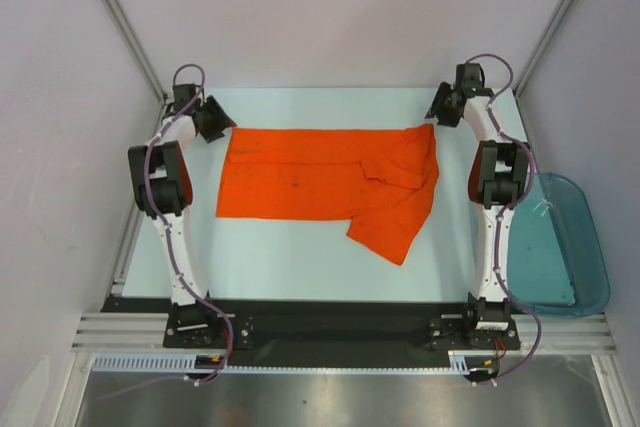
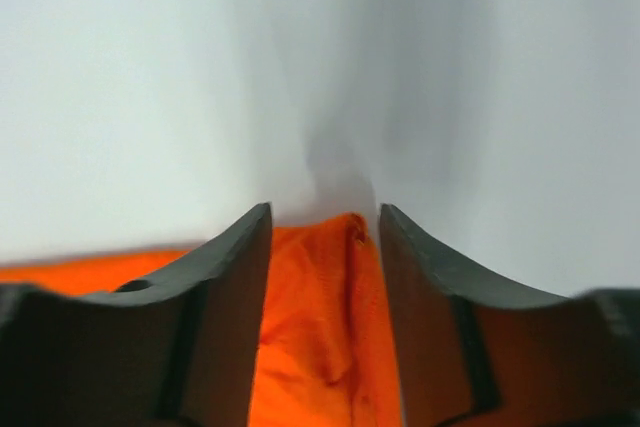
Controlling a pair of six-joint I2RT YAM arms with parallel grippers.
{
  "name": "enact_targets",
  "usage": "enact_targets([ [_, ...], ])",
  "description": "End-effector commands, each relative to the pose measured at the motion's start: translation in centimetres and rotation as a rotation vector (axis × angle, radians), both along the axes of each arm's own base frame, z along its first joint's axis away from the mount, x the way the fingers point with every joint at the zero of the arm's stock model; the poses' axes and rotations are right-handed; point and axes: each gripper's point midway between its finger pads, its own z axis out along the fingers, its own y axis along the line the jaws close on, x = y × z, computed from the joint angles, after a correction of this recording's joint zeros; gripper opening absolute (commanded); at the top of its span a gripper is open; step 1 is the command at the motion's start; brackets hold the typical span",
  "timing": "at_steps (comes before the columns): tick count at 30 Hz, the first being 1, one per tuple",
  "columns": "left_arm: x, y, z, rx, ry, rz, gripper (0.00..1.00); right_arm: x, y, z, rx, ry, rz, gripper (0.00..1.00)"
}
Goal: Fold and stack the t-shirts
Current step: Fold the tshirt
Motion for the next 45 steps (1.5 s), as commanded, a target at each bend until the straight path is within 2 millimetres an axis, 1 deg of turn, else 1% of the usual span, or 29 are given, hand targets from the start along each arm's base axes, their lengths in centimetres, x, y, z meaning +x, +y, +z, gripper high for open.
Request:
enact_targets([
  [1, 0.1, 3.6, 7.1, 0.163, -0.088, 0.075, 0.61, 1.1, -0.4, 5.6, -0.036, -0.051, -0.014, 0.55],
  [2, -0.7, 3.7, 7.3, 0.175, -0.073, 0.081, 0.63, 0.8, -0.7, 6.7, -0.035, -0.052, -0.022, 0.55],
  [3, -1.5, 3.8, 9.2, 0.188, -0.091, 0.091, 0.63, -0.4, -1.1, 7.2, -0.054, -0.015, -0.041, 0.56],
  [4, -3.0, 3.7, 8.5, 0.194, -0.055, 0.087, 0.63, -1.5, -1.4, 6.8, -0.072, 0.023, -0.05, 0.57],
  [5, -3.9, 3.6, 8.8, 0.196, -0.05, 0.084, 0.63, -2.7, -1.8, 9.9, -0.083, -0.01, -0.059, 0.58],
  [6, -4.9, 3.3, 11.1, 0.199, -0.084, 0.082, 0.63, -3.9, -1.8, 11.3, -0.087, -0.015, -0.06, 0.59],
  [7, -5.9, 3.1, 11.2, 0.201, -0.08, 0.071, 0.63, -4.8, -1.6, 11.8, -0.084, -0.028, -0.055, 0.59],
  [8, -7.7, 2.5, 9.7, 0.191, -0.039, 0.052, 0.61, -7.3, -1.0, 9.3, -0.065, 0.043, -0.035, 0.59],
  [9, -8.8, 2.3, 9.9, 0.194, -0.036, 0.047, 0.61, -9.0, -0.6, 13.2, -0.054, -0.03, -0.03, 0.6],
  [10, -10.0, 2.0, 11.5, 0.19, -0.064, 0.048, 0.6, -10.1, -0.3, 13.6, -0.043, -0.035, -0.029, 0.61],
  [11, -11.9, 1.5, 10.1, 0.174, -0.026, 0.036, 0.59, -11.5, 0.0, 14.3, -0.035, -0.038, -0.022, 0.61],
  [12, -13.0, 0.6, 10.1, 0.156, -0.024, 0.011, 0.59, -14.4, 1.0, 13.8, -0.006, 0.003, 0.004, 0.61],
  [13, -14.2, 0.1, 11.5, 0.153, -0.054, 0.005, 0.59, -16.0, 1.7, 13.9, 0.018, 0.018, 0.015, 0.61],
  [14, -16.0, -0.6, 9.8, 0.13, -0.01, -0.015, 0.6, -17.7, 2.7, 13.6, 0.054, 0.043, 0.04, 0.61],
  [15, -17.0, -1.9, 9.7, 0.086, -0.01, -0.061, 0.6, -20.4, 3.6, 11.5, 0.068, 0.111, 0.056, 0.61],
  [16, -18.3, -2.4, 9.2, 0.067, 0.018, -0.061, 0.6, -22.5, 5.0, 13.2, 0.086, 0.073, 0.081, 0.61],
  [17, -20.2, -2.7, 8.4, 0.055, 0.05, -0.052, 0.6, -24.1, 6.2, 13.0, 0.124, 0.082, 0.109, 0.61],
  [18, -21.4, -3.1, 8.0, 0.038, 0.067, -0.05, 0.6, -26.8, 7.0, 10.8, 0.149, 0.126, 0.123, 0.61],
  [19, -22.3, -3.4, 7.6, 0.012, 0.082, -0.033, 0.6, -28.7, 8.3, 12.2, 0.169, 0.083, 0.156, 0.61],
  [20, -23.9, -3.8, 6.8, 0.001, 0.102, -0.029, 0.59, -30.2, 9.3, 12.2, 0.214, 0.089, 0.166, 0.61],
  [21, -24.5, -4.0, 6.5, -0.005, 0.109, -0.027, 0.59, -31.5, 10.1, 11.7, 0.242, 0.099, 0.178, 0.61],
  [22, -24.9, -3.8, 6.0, -0.001, 0.117, -0.003, 0.58, -33.9, 11.1, 9.6, 0.261, 0.157, 0.201, 0.61],
  [24, -26.0, -3.5, 5.1, 0.009, 0.143, 0.031, 0.57, -36.0, 12.1, 9.8, 0.3, 0.141, 0.193, 0.6],
  [25, -26.1, -3.1, 4.8, 0.021, 0.15, 0.051, 0.57, -37.4, 12.3, 8.3, 0.311, 0.173, 0.188, 0.61],
  [27, -26.3, -2.6, 3.9, 0.031, 0.176, 0.091, 0.57, -38.2, 13.1, 8.5, 0.388, 0.16, 0.176, 0.61],
  [29, -26.2, -2.2, 3.2, 0.03, 0.198, 0.118, 0.54, -38.9, 13.1, 7.5, 0.417, 0.196, 0.155, 0.61],
  [31, -25.9, -1.9, 2.1, 0.032, 0.238, 0.137, 0.5, -39.0, 13.0, 7.3, 0.41, 0.208, 0.144, 0.61],
  [37, -26.1, -0.5, -0.6, 0.068, 0.348, 0.192, 0.48, -39.1, 11.3, 6.2, 0.359, 0.234, 0.066, 0.55],
  [45, -25.2, 0.4, -1.9, 0.096, 0.398, 0.191, 0.46, -39.4, 9.9, 5.0, 0.403, 0.233, 0.014, 0.54],
])
